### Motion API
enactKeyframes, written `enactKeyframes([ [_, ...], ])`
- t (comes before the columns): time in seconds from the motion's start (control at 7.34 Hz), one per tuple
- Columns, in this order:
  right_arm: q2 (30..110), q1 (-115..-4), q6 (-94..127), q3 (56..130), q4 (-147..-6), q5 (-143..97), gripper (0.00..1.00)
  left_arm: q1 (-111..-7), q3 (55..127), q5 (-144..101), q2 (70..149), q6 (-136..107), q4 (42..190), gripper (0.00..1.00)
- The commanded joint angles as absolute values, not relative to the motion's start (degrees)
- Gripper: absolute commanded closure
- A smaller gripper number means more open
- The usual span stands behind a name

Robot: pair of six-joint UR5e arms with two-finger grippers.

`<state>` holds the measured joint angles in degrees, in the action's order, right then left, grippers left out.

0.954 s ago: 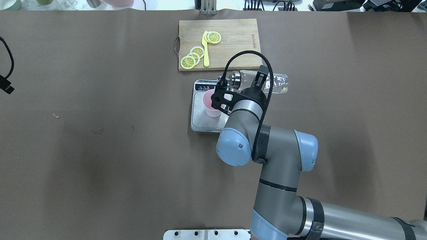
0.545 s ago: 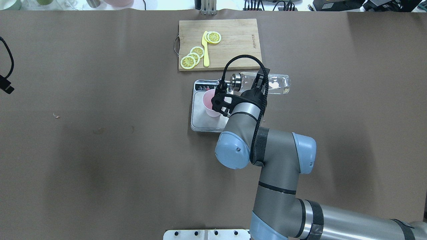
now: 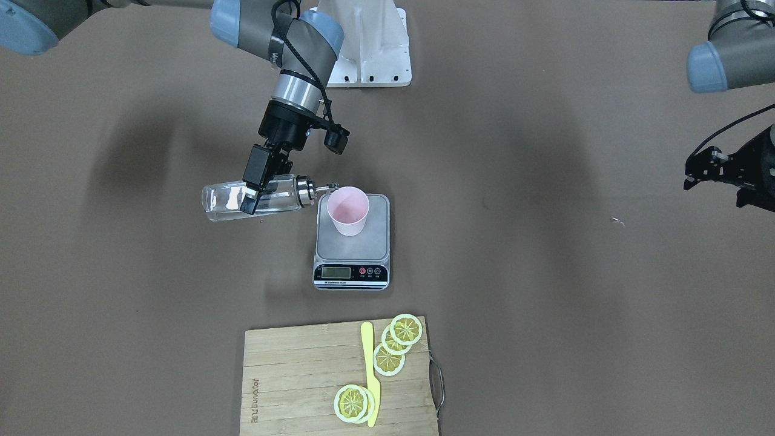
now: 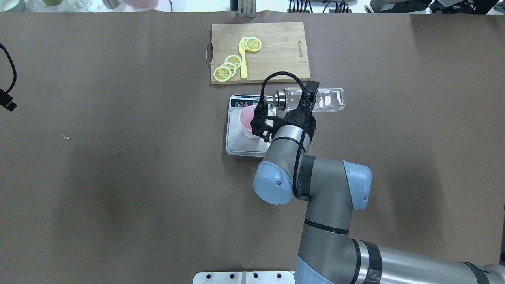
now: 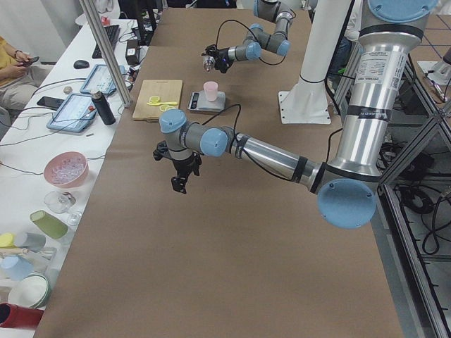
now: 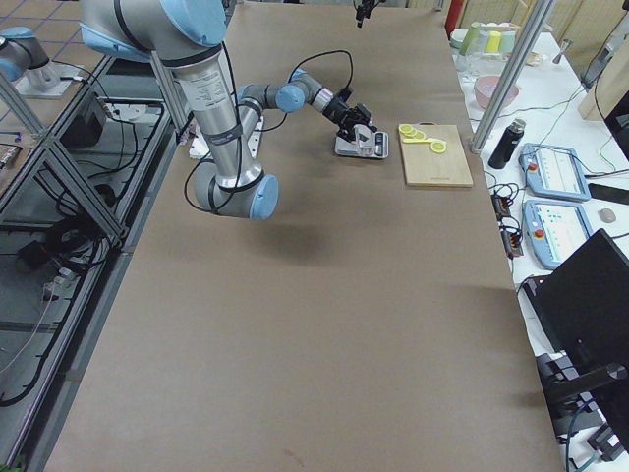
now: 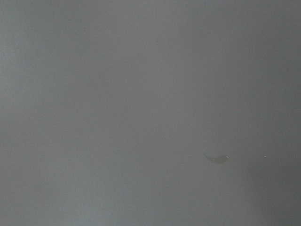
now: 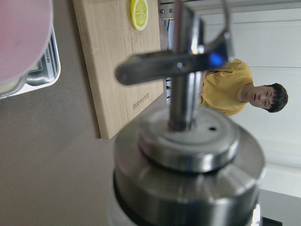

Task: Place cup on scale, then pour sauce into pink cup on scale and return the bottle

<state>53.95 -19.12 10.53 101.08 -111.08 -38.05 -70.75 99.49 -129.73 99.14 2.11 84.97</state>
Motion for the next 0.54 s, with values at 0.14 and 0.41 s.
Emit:
enactKeyframes([
  [0.14, 54.3, -18.8, 10.4, 100.9, -111.7, -37.1, 0.77, -70.8, 99.5, -129.7, 99.1, 2.1, 85.0, 0.03],
  [0.41, 53.9, -18.8, 10.4, 100.5, -111.7, -36.6, 0.77, -70.8, 99.5, -129.7, 99.1, 2.1, 84.9, 0.03],
])
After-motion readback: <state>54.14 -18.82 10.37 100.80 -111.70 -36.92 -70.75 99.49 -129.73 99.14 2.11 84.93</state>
